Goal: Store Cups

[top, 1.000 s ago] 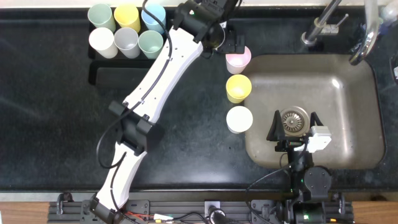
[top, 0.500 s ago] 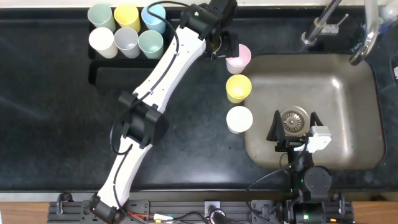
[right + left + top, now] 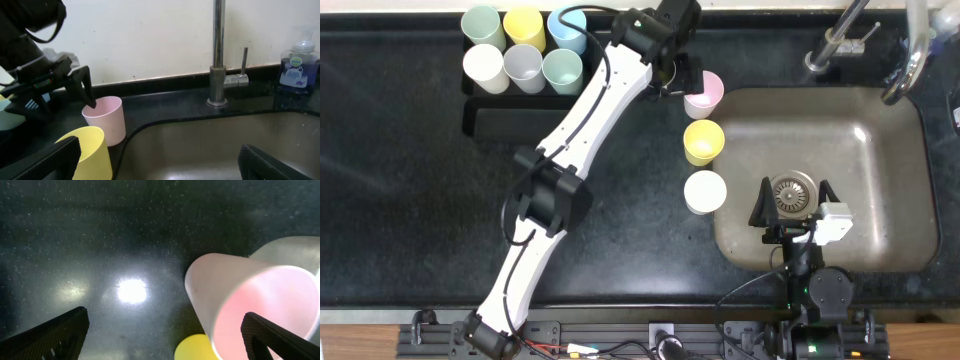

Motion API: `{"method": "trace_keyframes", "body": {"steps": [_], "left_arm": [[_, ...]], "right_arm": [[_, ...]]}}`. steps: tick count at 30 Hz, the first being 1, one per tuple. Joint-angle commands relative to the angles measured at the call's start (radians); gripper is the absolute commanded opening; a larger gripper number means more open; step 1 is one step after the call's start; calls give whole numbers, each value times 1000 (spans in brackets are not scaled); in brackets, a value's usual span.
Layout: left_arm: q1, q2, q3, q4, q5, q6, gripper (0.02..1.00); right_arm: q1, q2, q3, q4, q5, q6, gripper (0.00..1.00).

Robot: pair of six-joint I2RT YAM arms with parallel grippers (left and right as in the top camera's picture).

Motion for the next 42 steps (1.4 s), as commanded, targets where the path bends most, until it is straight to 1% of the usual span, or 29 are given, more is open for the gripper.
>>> {"method": "trace_keyframes", "body": {"steps": [1, 4, 5, 6, 7, 8, 15, 18, 19, 20, 24, 26, 29, 30, 32, 33, 34, 35, 37, 38, 40, 42], "left_arm": [[-5, 28, 19, 2, 6, -13, 1000], [-5, 30, 19, 2, 6, -13, 987], [-5, 31, 19, 2, 6, -13, 901], [-5, 31, 19, 2, 6, -13, 752], [-5, 31, 19, 3, 6, -13, 277], [-5, 31, 19, 4, 6, -12, 36], [10, -4, 31, 63, 5, -9, 34], [42, -93, 34, 48, -45, -9, 34], [58, -129, 34, 28, -66, -9, 34], [95, -199, 34, -35, -102, -9, 36], [224, -380, 32, -278, -124, -10, 36], [290, -470, 13, -356, -157, 9, 36], [374, -637, -130, -355, -205, 47, 36], [399, -695, -209, -355, -230, 34, 36], [462, -831, -430, -347, -286, -35, 36], [499, -893, -548, -320, -295, -62, 36], [540, -951, -666, -269, -283, -65, 36], [591, -1007, -795, -187, -251, -61, 36], [683, -1072, -988, -27, -150, -24, 36], [721, -1083, -1052, 34, -103, -12, 36], [777, -1080, -1125, 92, -30, -11, 36], [808, -1051, -1140, 96, -9, -11, 36]], "right_arm": [[5, -8, -14, 6, 0, -3, 998], [5, -8, -14, 6, 0, -3, 998], [5, -8, -14, 6, 0, -3, 998], [5, -8, -14, 6, 0, -3, 998], [5, -8, -14, 6, 0, -3, 998], [5, -8, -14, 6, 0, -3, 998], [5, -8, -14, 6, 0, -3, 998], [5, -8, -14, 6, 0, -3, 998], [5, -8, -14, 6, 0, -3, 998], [5, -8, -14, 6, 0, -3, 998], [5, -8, -14, 6, 0, -3, 998], [5, -8, -14, 6, 0, -3, 998], [5, -8, -14, 6, 0, -3, 998], [5, -8, -14, 6, 0, -3, 998], [5, -8, -14, 6, 0, -3, 998], [5, -8, -14, 6, 0, -3, 998], [5, -8, -14, 6, 0, -3, 998], [5, -8, -14, 6, 0, -3, 998], [5, -8, -14, 6, 0, -3, 998], [5, -8, -14, 6, 0, -3, 998], [5, -8, -14, 6, 0, -3, 998], [5, -8, -14, 6, 0, -3, 998]]}}
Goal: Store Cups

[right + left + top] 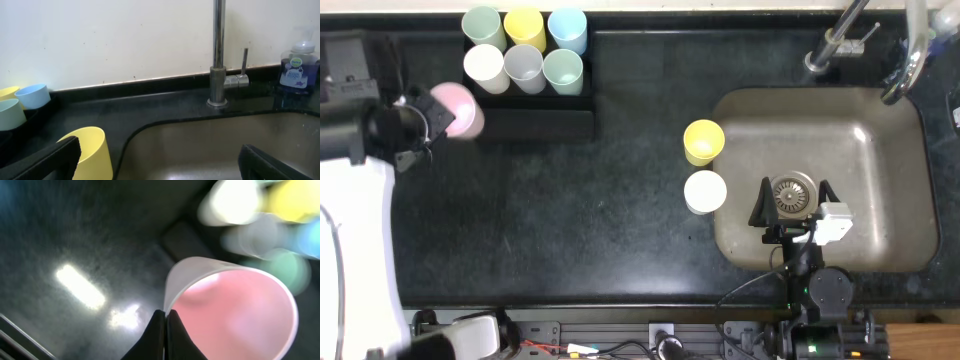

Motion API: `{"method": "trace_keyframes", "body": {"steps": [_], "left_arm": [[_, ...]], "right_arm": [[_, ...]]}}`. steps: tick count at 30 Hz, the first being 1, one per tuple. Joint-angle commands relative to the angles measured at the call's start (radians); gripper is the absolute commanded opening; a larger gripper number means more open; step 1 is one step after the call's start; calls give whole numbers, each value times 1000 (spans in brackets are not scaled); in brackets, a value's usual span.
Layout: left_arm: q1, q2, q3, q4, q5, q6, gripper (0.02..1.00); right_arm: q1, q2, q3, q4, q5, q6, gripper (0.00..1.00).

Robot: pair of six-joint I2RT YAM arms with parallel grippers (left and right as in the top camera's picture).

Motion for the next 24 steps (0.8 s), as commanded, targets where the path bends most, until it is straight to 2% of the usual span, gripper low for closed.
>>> {"method": "trace_keyframes", "body": {"steps": [1, 13, 24], "left_arm": [[80, 72, -98, 37, 134, 15, 36], [79, 210, -68, 143, 127, 21, 36], [79, 314, 80, 90, 85, 56, 34]], "right_arm": [[5, -7, -14, 5, 0, -3, 996], [5, -7, -14, 5, 0, -3, 998], [5, -7, -14, 5, 0, -3, 996]]}}
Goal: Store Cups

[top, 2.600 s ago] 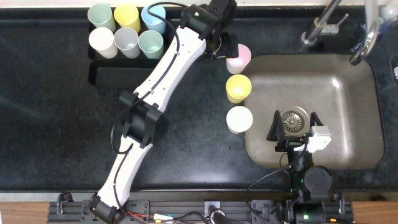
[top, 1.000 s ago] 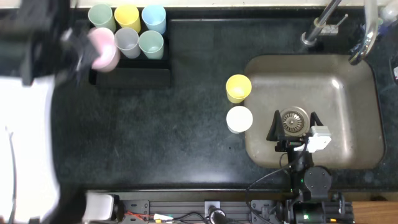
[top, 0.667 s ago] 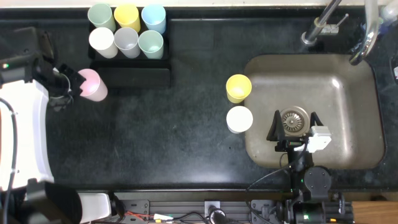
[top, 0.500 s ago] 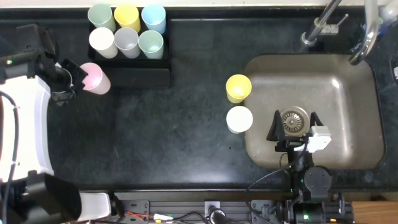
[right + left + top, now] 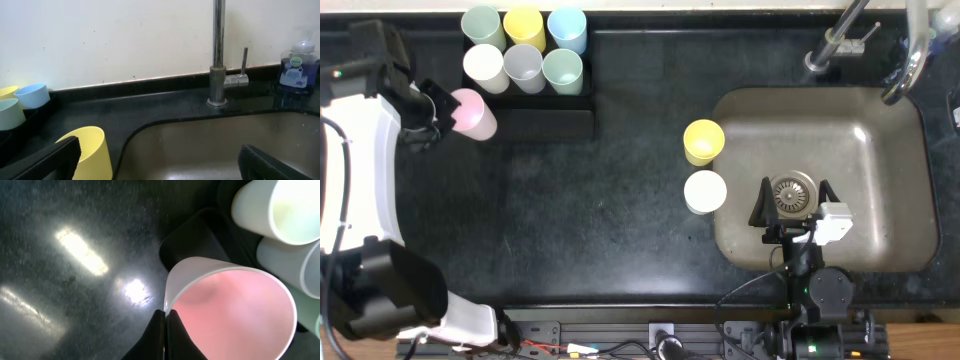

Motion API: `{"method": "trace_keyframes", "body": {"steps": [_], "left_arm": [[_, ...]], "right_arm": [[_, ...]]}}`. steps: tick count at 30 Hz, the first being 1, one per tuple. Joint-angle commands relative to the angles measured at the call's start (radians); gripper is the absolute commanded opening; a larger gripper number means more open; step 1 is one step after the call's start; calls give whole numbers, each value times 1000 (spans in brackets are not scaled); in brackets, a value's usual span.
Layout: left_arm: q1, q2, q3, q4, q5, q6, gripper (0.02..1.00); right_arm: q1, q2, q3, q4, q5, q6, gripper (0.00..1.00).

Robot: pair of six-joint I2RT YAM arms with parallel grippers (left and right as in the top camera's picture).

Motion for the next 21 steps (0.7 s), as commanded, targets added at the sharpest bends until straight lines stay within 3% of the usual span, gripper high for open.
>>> {"method": "trace_keyframes", "body": {"steps": [1, 21], "left_arm": [[-2, 40, 68, -3, -23, 34, 36], [-2, 134, 80, 50, -28, 34, 36]], "right_arm": [[5, -8, -14, 6, 0, -3, 998], [5, -8, -14, 6, 0, -3, 998]]}}
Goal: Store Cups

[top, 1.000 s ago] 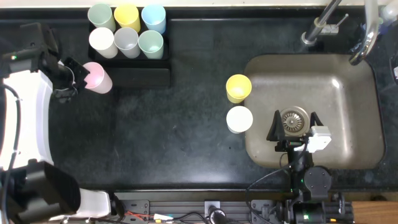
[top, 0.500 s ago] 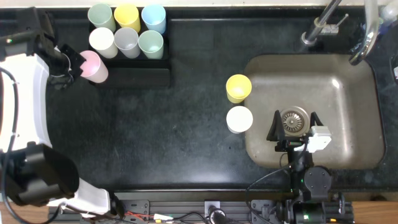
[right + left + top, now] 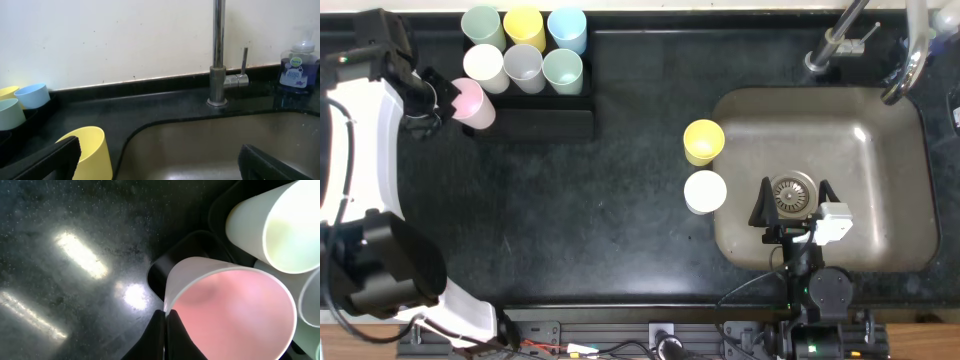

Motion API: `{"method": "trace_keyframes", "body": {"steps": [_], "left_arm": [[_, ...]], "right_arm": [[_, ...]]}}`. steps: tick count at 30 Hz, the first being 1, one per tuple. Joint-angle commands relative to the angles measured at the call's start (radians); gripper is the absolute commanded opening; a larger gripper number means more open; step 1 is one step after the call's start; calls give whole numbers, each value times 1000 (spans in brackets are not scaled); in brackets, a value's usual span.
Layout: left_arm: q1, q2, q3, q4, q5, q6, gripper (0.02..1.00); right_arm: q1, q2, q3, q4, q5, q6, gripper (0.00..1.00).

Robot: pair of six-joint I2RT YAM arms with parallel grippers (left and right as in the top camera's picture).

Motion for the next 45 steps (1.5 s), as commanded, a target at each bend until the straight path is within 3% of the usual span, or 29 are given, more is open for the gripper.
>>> {"method": "trace_keyframes", "body": {"steps": [1, 39, 40, 41, 44, 45], "left_arm": [[-2, 34, 23, 3, -20, 27, 36], [-37, 39, -149, 209, -38, 26, 38], [-37, 39, -149, 208, -38, 26, 69], [-37, 39, -149, 208, -38, 26, 242], [-37, 39, -149, 208, -37, 26, 1000], [-37, 39, -149, 208, -36, 26, 1000]], "right_arm": [[5, -8, -14, 6, 0, -3, 998], [5, -8, -14, 6, 0, -3, 996], [5, -8, -14, 6, 0, -3, 996], [5, -8, -14, 6, 0, -3, 998], [5, -8, -14, 6, 0, -3, 998], [5, -8, -14, 6, 0, -3, 998]]}}
